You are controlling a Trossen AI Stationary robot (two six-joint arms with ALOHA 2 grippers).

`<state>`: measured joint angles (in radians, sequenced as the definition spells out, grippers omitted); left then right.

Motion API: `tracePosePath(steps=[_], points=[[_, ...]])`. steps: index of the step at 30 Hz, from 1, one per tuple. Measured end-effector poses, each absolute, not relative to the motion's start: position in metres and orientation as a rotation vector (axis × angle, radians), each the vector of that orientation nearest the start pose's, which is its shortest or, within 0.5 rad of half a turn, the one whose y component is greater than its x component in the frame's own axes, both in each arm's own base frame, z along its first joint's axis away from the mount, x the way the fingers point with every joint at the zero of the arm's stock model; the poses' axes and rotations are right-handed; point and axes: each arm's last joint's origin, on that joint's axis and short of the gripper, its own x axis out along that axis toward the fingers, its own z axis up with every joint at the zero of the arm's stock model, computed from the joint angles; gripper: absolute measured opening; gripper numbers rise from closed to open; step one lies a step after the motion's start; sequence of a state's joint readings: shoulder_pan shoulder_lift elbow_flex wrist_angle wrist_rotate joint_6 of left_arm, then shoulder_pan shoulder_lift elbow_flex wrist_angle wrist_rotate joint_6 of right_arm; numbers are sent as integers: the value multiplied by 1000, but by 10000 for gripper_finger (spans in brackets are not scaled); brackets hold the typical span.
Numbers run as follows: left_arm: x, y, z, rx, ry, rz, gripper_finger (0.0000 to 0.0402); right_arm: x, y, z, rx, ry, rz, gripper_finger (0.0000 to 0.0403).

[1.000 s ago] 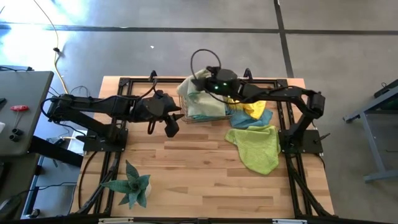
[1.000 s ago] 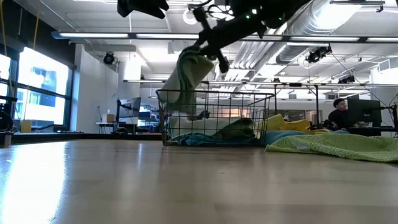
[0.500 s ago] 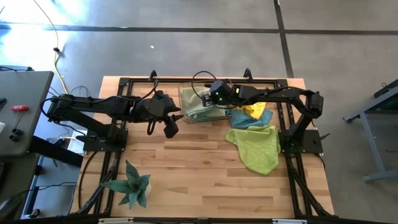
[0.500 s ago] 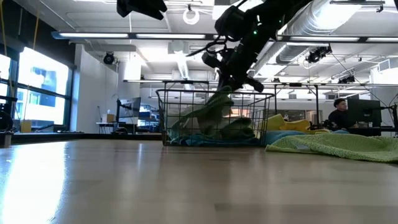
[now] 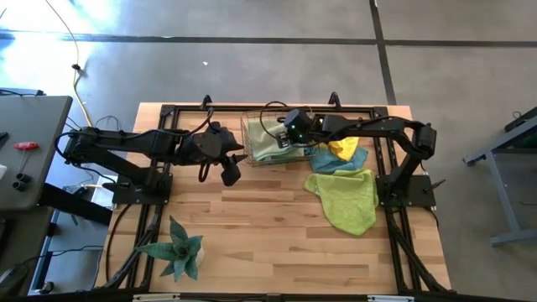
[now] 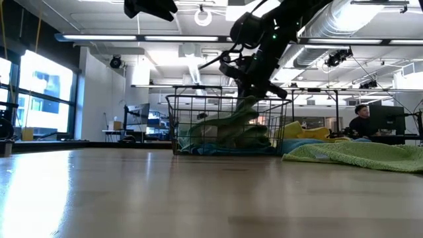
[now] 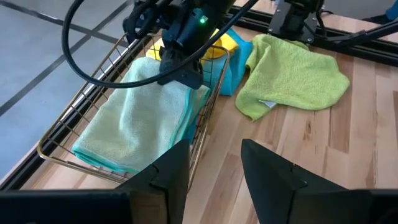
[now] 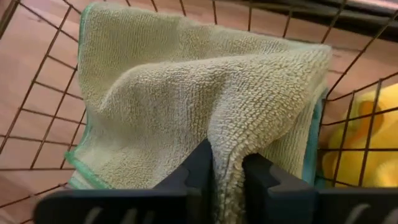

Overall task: Fold microfiber towels
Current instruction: Stack the light green towel on top of the stacked towels into the wire basket, then fold the green towel

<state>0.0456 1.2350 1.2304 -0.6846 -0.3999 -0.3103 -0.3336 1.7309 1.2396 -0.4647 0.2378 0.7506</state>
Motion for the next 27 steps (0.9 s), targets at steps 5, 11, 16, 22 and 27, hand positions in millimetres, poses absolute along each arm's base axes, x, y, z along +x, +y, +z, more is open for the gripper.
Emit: tracePosePath(steps=[5, 11, 16, 22, 27], points=[[250, 23, 352, -171, 610, 529, 136, 338, -124, 223, 700, 770, -847, 106], [250, 23, 351, -169, 619, 529, 135, 328, -127, 264, 635, 888, -851, 169], [250, 26, 351, -166, 621, 538, 135, 322, -125, 303, 521, 960, -882, 182], [249, 32, 351, -177, 623, 550, 135, 304, -107, 342, 372, 1134, -840, 183], [249, 36, 350, -185, 638, 505, 135, 274, -94, 359, 297, 1252, -896, 183]])
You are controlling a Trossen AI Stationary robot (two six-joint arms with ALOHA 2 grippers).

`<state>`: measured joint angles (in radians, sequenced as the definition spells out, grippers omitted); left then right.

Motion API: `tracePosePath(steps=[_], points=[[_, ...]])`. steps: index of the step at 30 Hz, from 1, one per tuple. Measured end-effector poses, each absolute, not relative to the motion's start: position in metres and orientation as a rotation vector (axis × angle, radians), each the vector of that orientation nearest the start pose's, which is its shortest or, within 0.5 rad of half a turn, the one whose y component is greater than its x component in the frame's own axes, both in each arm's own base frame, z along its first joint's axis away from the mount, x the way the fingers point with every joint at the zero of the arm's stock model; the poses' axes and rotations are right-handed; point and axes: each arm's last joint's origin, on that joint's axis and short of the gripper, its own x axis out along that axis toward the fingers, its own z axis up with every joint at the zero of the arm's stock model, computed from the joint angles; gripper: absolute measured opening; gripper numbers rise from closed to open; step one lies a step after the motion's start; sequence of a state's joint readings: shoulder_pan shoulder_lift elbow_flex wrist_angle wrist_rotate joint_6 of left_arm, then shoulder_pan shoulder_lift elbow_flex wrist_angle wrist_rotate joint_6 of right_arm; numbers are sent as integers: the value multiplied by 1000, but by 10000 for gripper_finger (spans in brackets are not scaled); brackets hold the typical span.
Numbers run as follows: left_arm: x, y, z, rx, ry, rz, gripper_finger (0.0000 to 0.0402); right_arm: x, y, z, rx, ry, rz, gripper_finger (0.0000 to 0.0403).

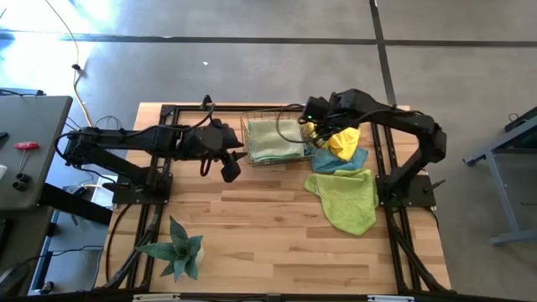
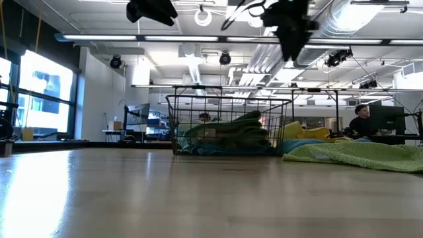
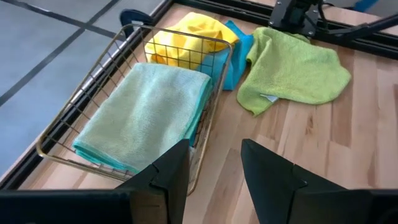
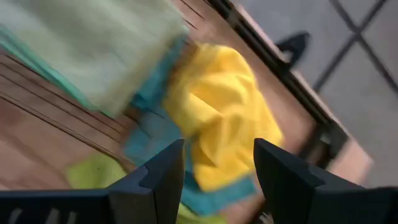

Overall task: Fold microfiber towels
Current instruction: Fold the green towel

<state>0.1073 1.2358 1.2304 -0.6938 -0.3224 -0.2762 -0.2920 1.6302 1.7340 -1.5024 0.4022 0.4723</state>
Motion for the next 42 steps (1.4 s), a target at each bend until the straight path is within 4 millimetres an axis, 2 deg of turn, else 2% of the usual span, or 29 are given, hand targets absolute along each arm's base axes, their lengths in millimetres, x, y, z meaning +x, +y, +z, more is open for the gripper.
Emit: tracePosePath(steps=[3, 6, 9, 12, 16, 21, 30, 36, 42], points=[[249, 39, 350, -202, 639, 486, 135, 253, -89, 362, 330, 1260, -943, 183], [250, 39, 351, -222, 631, 468, 135, 233, -81, 357, 429, 1223, -971, 183], [251, 39, 352, -254, 607, 454, 135, 218, -65, 337, 599, 1183, -954, 183], [255, 38, 354, -280, 575, 419, 135, 209, -44, 304, 758, 1167, -930, 183], [262, 36, 355, -299, 537, 392, 135, 207, -13, 257, 860, 1223, -838, 183], [269, 36, 356, -340, 486, 375, 136, 198, 15, 217, 922, 1297, -873, 183], [276, 29, 360, -405, 418, 349, 136, 179, 33, 161, 952, 1293, -876, 183], [279, 15, 363, -463, 379, 304, 136, 174, 39, 140, 969, 1262, -809, 183], [291, -5, 359, -486, 353, 287, 136, 183, 49, 136, 891, 1168, -638, 183]])
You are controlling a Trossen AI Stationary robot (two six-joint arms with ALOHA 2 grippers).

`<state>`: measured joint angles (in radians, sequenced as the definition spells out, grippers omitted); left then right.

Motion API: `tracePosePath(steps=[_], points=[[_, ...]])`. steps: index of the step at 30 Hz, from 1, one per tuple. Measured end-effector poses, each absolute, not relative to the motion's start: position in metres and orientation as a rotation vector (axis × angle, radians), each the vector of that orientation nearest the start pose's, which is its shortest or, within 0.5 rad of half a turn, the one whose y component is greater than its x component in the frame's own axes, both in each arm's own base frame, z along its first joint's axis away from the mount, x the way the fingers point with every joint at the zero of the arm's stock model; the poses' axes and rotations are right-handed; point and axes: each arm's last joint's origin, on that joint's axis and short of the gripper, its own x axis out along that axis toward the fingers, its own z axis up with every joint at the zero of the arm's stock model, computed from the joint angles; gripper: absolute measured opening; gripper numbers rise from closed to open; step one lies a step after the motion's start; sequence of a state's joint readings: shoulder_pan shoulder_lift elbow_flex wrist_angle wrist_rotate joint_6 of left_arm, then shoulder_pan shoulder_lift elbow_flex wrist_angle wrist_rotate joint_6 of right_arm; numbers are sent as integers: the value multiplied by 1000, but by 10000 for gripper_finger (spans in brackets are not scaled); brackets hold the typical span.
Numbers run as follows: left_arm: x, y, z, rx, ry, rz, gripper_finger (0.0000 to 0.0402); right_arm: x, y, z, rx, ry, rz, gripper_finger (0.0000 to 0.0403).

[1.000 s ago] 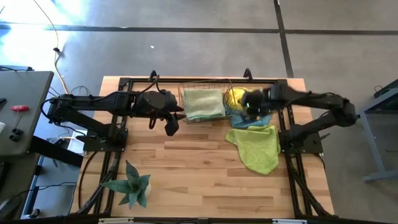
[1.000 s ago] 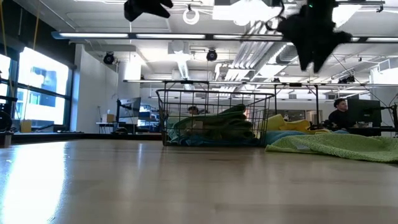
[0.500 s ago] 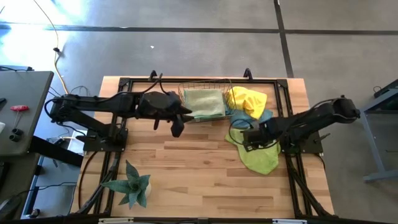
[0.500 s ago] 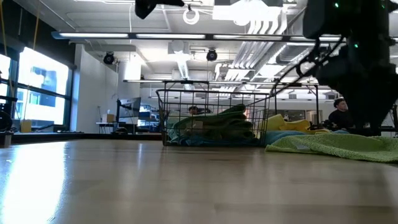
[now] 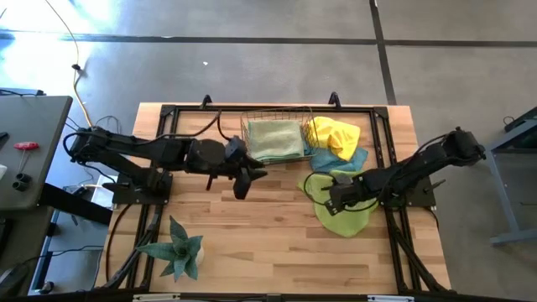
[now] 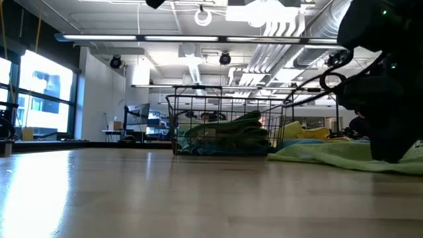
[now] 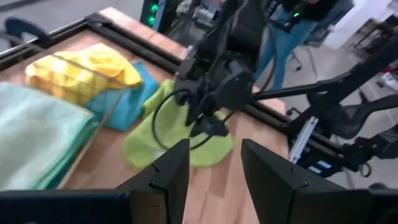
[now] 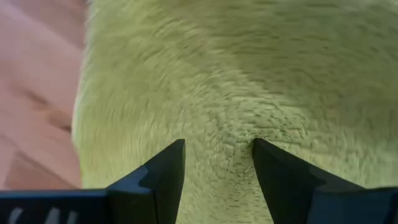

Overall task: Fold microfiber towels
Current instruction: Fold the green towel

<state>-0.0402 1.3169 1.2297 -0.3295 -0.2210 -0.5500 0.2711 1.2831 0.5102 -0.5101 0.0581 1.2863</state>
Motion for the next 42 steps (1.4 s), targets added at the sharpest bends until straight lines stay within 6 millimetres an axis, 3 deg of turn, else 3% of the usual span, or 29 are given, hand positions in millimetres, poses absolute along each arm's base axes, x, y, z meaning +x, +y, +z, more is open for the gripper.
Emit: tracePosePath(steps=[6, 18, 21, 26, 30, 35, 42], points=[[306, -28, 348, -507, 360, 248, 136, 209, 59, 128, 824, 1028, -486, 183], [309, -61, 331, -443, 476, 169, 136, 273, 76, 114, 978, 623, -268, 183], [307, -66, 328, -418, 518, 136, 136, 291, 82, 118, 962, 601, -250, 183], [304, -74, 323, -342, 570, 57, 136, 315, 100, 145, 805, 653, -94, 183], [306, -84, 307, -215, 650, -14, 136, 313, 121, 173, 648, 831, -139, 183], [316, -99, 290, -70, 690, -86, 136, 286, 152, 194, 404, 1061, -265, 183], [340, -115, 255, -27, 718, -113, 135, 240, 194, 190, 195, 1195, -212, 183]])
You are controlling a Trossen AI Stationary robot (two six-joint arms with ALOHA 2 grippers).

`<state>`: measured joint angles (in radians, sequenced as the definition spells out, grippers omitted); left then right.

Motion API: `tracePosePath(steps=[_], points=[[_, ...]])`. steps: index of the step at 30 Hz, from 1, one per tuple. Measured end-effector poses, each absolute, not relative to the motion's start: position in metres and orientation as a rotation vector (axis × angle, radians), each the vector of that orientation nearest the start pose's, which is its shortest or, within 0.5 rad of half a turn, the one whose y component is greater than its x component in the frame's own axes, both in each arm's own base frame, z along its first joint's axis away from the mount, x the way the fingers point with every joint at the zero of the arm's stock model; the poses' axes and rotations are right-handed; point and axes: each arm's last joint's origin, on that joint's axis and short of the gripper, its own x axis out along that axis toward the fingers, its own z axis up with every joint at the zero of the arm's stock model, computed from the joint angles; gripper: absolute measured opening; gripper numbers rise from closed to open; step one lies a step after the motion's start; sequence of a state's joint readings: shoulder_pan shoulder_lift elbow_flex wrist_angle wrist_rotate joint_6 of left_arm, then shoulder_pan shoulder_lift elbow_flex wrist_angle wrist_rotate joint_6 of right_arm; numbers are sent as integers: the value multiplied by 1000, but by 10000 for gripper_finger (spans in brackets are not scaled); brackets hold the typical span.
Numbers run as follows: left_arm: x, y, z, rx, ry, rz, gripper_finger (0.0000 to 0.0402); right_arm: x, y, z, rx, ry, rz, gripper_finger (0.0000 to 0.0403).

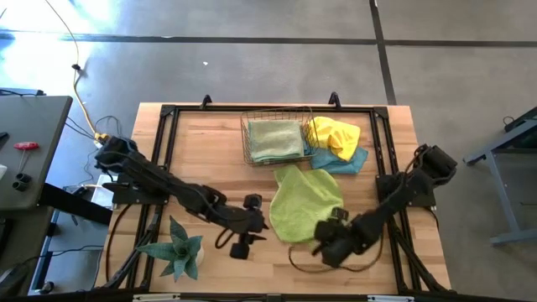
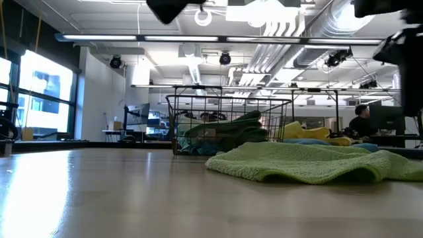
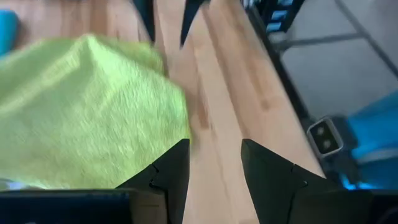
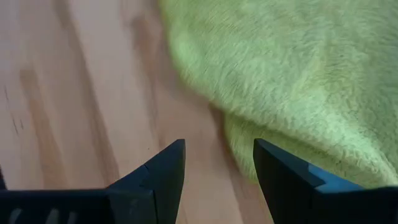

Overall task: Fold microfiber towels
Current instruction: Fold the green towel

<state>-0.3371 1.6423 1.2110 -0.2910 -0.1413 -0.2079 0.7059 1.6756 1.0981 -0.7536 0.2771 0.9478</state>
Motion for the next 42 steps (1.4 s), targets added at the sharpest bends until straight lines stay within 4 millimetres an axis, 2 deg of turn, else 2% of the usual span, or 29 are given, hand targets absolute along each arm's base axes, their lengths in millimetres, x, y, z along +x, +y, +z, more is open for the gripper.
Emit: tracePosePath(steps=[3, 7, 14, 19, 27, 35, 39, 42], points=[[350, -121, 245, -80, 689, -109, 135, 228, 201, 181, 39, 1180, -153, 183], [357, -126, 241, -164, 654, -92, 135, 217, 198, 166, -37, 1221, -130, 183], [361, -128, 249, -244, 523, 39, 135, 206, 187, 134, -55, 1223, -79, 171], [363, -129, 254, -328, 465, 73, 135, 201, 182, 122, -16, 1181, -71, 158], [360, -136, 254, -361, 452, 110, 135, 203, 182, 121, 68, 1147, -126, 117], [354, -148, 254, -339, 442, 127, 135, 205, 182, 122, 221, 1087, -249, 8], [352, -153, 253, -295, 453, 92, 135, 203, 181, 130, 344, 1090, -256, 9], [350, -158, 253, -235, 468, 33, 136, 201, 181, 150, 450, 1063, -209, 3]])
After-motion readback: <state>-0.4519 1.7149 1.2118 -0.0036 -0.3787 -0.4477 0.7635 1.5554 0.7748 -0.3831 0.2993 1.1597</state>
